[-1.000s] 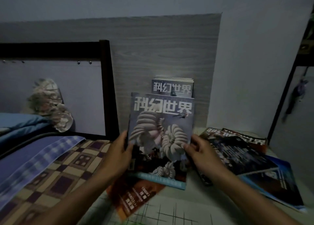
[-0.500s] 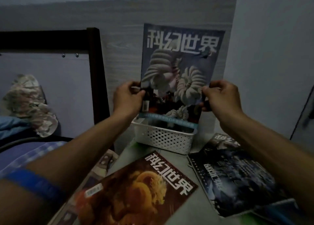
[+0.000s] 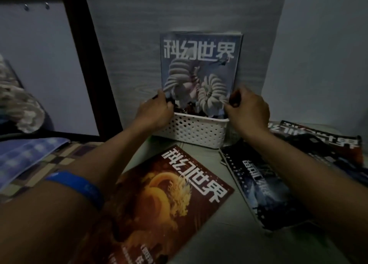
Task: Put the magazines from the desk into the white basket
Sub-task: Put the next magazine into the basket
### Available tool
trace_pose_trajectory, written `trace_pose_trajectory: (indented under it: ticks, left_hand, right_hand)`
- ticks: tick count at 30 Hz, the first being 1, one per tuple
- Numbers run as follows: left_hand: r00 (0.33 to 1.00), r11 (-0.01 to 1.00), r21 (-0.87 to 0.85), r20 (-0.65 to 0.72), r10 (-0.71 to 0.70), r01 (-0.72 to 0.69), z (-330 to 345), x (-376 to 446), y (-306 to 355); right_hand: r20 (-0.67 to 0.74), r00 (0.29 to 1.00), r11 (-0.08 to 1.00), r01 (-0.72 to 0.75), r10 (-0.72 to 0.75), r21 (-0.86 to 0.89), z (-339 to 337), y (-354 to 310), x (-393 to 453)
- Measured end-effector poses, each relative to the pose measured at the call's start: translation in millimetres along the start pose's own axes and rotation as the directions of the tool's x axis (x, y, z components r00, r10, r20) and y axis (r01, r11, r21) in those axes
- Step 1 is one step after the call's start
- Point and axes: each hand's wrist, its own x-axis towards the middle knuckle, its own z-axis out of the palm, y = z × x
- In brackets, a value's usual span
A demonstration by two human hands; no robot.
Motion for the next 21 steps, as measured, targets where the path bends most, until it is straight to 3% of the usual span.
trace_pose_trajectory:
  ticks: [4,7,9,12,14,16,18,21]
  left_hand:
    - [0.998,0.992,-0.112,0.017,0.063,-0.061,-5,-12,4]
    - [0.991,0.991,-0.088,0.081,0.106,-0.099,-4,-41,-3]
    - [0.978,0.980,-0.176,0.169,0.119,-0.089,-5,-71,-14]
    - [0.979,0.982,-0.185,0.206,-0.001,0.040,-12,-120,-38]
    - [0.996,0.999,-0.010,0.072,-0.047,0.048,-20,-154,-50]
    - [0.999,0.997,0.064,0.026,-0.038,0.036,-35,-180,-55]
    - [0.987,0.996,0.059,0.142,-0.074,0.066,-49,-192,-57]
    - [0.907,0.931,-0.165,0.333,-0.257,0.324,-60,-205,-46]
  right_hand:
    - [0.111,0.991,0.997,0.070,-0.068,-0.018,-11,1,-11]
    - [0.302,0.952,0.987,0.008,-0.058,0.162,-27,1,-28]
    - [0.298,0.952,0.986,0.021,-0.071,0.167,-41,-1,-51]
    - [0.233,0.948,0.976,0.210,-0.217,0.053,-59,-7,-93]
    - [0.398,0.878,0.962,0.266,-0.265,0.054,-72,-10,-125]
    - [0.610,0.739,0.940,0.339,-0.287,0.032,-83,-12,-157]
    - [0.696,0.642,0.915,0.400,-0.323,0.056,-92,-13,-177]
    - [0.718,0.637,0.951,0.285,-0.280,0.118,-101,-19,-184]
